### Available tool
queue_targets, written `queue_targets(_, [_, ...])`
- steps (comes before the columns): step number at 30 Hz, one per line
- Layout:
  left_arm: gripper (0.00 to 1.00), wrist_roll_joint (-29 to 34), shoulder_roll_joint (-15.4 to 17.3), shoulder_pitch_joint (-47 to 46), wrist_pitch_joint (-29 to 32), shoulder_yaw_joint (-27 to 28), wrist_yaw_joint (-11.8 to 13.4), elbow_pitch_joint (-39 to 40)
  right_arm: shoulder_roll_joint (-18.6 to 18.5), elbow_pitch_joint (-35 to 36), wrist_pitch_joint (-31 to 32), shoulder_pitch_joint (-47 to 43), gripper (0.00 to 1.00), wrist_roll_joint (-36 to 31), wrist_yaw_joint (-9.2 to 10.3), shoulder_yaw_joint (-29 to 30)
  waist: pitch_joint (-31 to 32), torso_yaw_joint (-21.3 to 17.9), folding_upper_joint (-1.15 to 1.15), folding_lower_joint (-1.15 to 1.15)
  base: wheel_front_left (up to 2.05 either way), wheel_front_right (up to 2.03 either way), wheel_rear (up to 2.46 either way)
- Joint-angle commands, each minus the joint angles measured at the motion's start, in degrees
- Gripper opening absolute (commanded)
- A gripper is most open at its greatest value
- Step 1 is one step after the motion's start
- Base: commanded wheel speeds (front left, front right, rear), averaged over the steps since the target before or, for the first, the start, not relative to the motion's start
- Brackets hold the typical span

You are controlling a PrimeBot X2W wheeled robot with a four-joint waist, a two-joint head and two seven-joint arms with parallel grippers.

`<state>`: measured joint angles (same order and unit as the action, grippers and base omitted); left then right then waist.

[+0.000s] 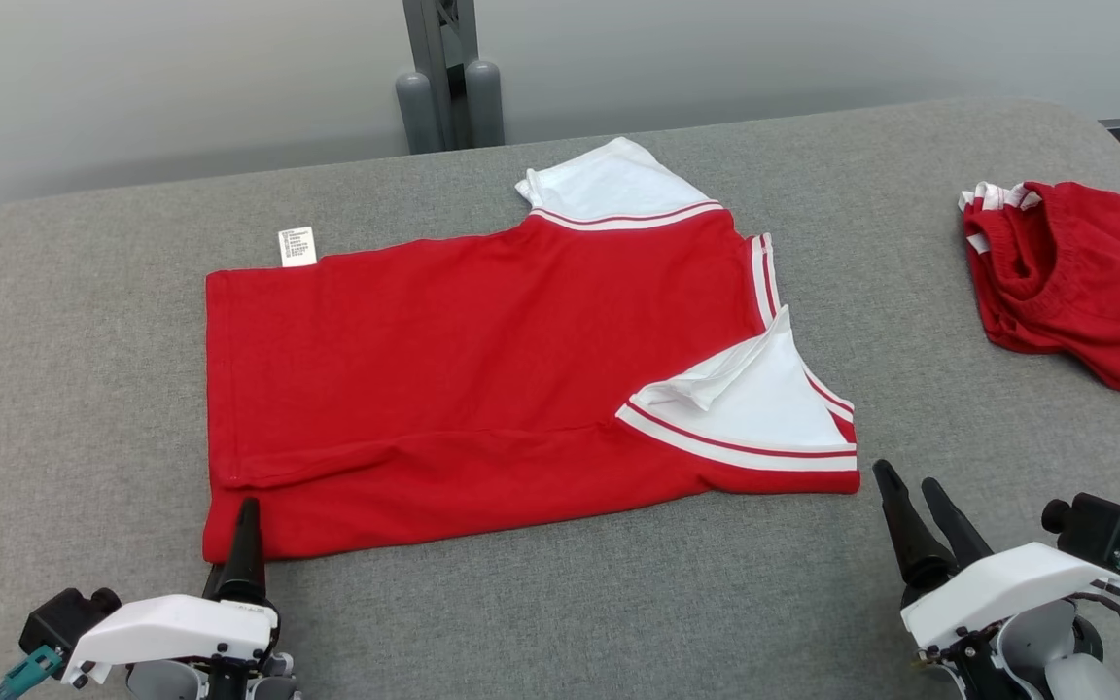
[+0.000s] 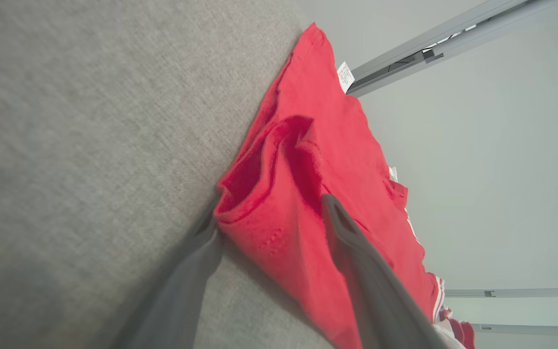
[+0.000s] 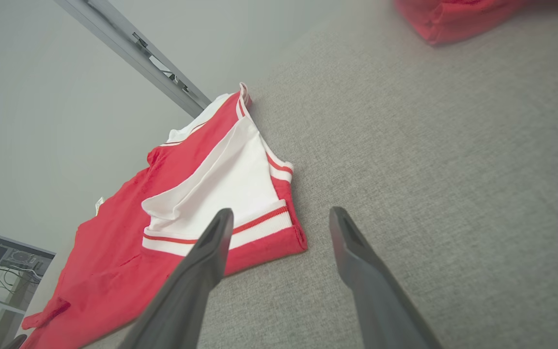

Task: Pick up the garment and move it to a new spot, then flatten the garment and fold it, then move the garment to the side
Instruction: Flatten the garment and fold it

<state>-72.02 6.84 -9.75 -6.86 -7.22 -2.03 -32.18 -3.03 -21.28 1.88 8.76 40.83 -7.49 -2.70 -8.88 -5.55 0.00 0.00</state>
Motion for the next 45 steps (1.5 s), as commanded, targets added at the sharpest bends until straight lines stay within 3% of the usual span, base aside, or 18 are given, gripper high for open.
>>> queue_targets(1, [0.0,0.0,-0.4,-1.0,-0.3,-0.1,-1.0,-1.3,-0.1,-0.3,0.2,-0.6,1.0,0.4,-0.01,0.1,0.0,0.0,0.0,0.0,0.0,0.0,0.0])
queue_targets(10, [0.0,0.7,-0.6,-2.7,-3.2,-0.4,-3.8,-1.3,-0.1,-5.5,0.6,1.8,1.0,5.2,-0.01,-2.0,-0.5,1.5,0.0,0.0,0.0,0.0,0.0])
queue_targets(15, [0.0,1.1,-0.8,-2.2,-3.4,-1.1,-4.1,0.9,0.0,-11.2,0.2,5.3,1.0,9.6,-0.01,-3.6,-1.0,2.9,0.0,0.0,0.0,0.0,0.0])
queue_targets(21, [0.0,1.6,-1.0,-1.9,-2.8,-2.1,-3.8,2.6,0.0,-18.8,-1.1,9.8,1.0,9.5,0.01,-5.2,-1.2,4.0,0.0,0.0,0.0,0.0,0.0])
queue_targets(22, [0.0,1.8,-1.1,-1.8,-2.7,-2.3,-3.6,2.8,0.1,-19.9,-1.4,10.7,0.94,9.5,0.01,-5.7,-1.2,4.2,0.0,0.0,0.0,0.0,0.0])
queue_targets(23, [0.0,1.8,-1.0,-1.8,-2.6,-2.4,-3.4,3.1,0.1,-20.7,-1.7,11.5,0.65,9.8,0.01,-6.1,-1.2,4.3,0.0,0.0,0.0,0.0,0.0])
queue_targets(24, [0.0,1.9,-1.1,-1.7,-2.6,-2.5,-3.4,3.3,0.1,-21.3,-2.2,12.2,0.46,10.1,0.01,-6.6,-1.1,4.4,0.0,0.0,0.0,0.0,0.0])
queue_targets(27, [0.0,2.0,-1.0,-1.5,-2.5,-2.6,-3.1,3.8,0.1,-22.2,-3.8,14.1,0.29,10.8,-0.01,-7.8,-1.0,4.5,0.0,0.0,0.0,0.0,0.0])
queue_targets(28, [0.0,2.0,-1.0,-1.3,-2.5,-2.5,-3.0,4.0,0.1,-22.2,-4.3,14.6,0.02,11.0,-0.01,-8.2,-1.0,4.5,0.0,0.0,0.0,0.0,0.0])
queue_targets(37, [0.0,2.1,-0.7,-0.1,-3.2,-2.3,-3.1,5.5,-1.6,-19.8,-7.2,14.5,0.0,14.1,-0.01,-11.2,-0.2,3.9,0.0,0.0,0.0,0.0,0.0])
queue_targets(45, [0.0,1.6,0.1,4.9,-3.5,-2.1,-3.0,12.5,-4.0,-10.7,-8.2,8.4,0.0,19.1,-0.01,-10.1,1.2,3.2,0.0,0.0,0.0,0.0,0.0])
